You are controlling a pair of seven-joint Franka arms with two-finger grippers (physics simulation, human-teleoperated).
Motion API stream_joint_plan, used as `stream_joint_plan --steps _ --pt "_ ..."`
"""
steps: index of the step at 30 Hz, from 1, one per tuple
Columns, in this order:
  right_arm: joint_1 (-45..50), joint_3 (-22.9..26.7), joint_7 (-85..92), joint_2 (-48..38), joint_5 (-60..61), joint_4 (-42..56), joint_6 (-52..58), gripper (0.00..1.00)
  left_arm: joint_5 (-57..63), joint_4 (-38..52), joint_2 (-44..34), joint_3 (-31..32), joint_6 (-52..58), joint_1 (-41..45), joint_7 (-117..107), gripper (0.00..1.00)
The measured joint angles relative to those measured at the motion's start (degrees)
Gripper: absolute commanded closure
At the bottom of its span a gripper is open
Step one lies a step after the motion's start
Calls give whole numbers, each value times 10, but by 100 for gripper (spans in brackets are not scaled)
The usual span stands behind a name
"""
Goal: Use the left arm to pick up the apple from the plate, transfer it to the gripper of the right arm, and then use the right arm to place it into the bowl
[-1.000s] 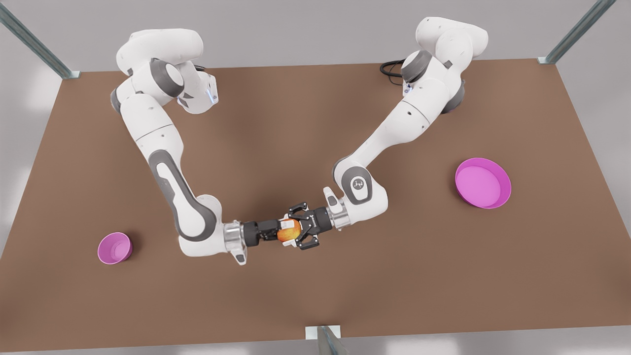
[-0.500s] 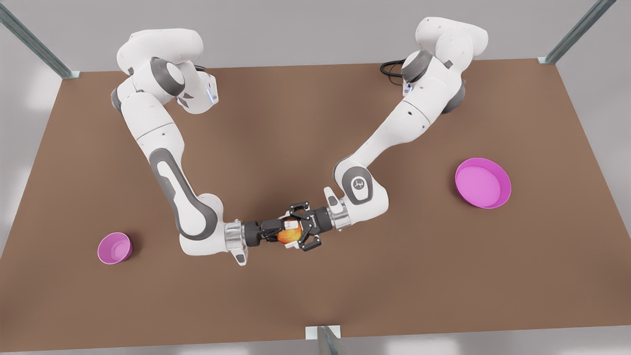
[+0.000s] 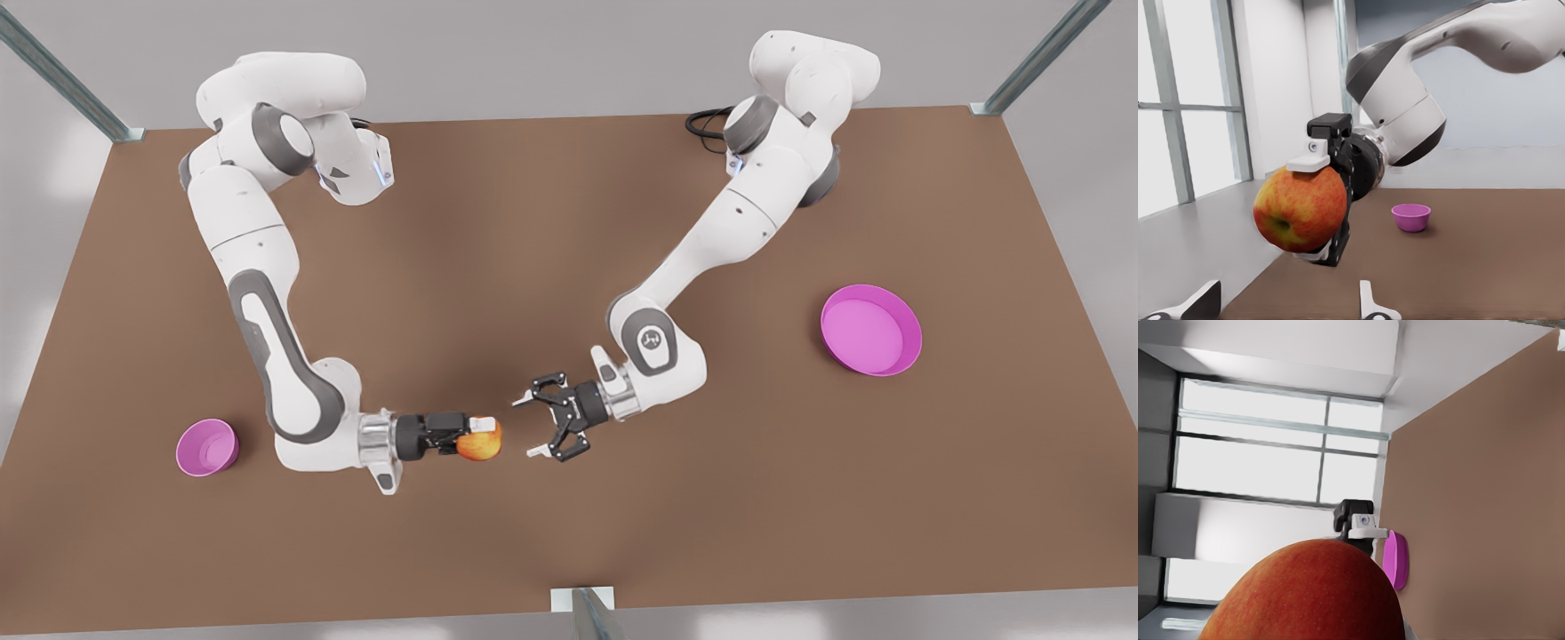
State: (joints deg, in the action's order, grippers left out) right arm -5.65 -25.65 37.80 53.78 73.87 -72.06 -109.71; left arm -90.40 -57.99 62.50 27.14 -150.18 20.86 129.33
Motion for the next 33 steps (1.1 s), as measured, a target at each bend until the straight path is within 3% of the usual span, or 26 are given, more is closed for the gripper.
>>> stream_joint_plan --steps 3,5,9,12,15,17,26,33 --pt "-56 -1 1 -2 -39 -5 26 55 59 -66 -48 -75 -6 11 -40 0" --pt "-104 -1 3 -18 -81 -30 51 55 234 -173 -153 -130 8 11 -109 0" --pt "-193 -2 10 -56 -172 -79 94 55 620 -163 -322 -311 285 -16 -284 0" --pt "-251 -1 15 -71 -260 -79 120 54 791 -131 -392 -379 477 -39 -416 0" --pt "-277 5 18 -94 -360 -73 134 54 841 -191 -514 -322 553 -161 -549 0" --pt "-289 9 19 -98 -427 -58 136 54 857 -226 -542 -306 562 -189 -627 0" --pt "-301 35 27 -68 -624 -14 84 53 877 -214 -528 -302 608 -177 -894 0" --pt "-300 52 46 -41 -709 -5 4 53 876 -214 -520 -302 626 -177 -1028 0"
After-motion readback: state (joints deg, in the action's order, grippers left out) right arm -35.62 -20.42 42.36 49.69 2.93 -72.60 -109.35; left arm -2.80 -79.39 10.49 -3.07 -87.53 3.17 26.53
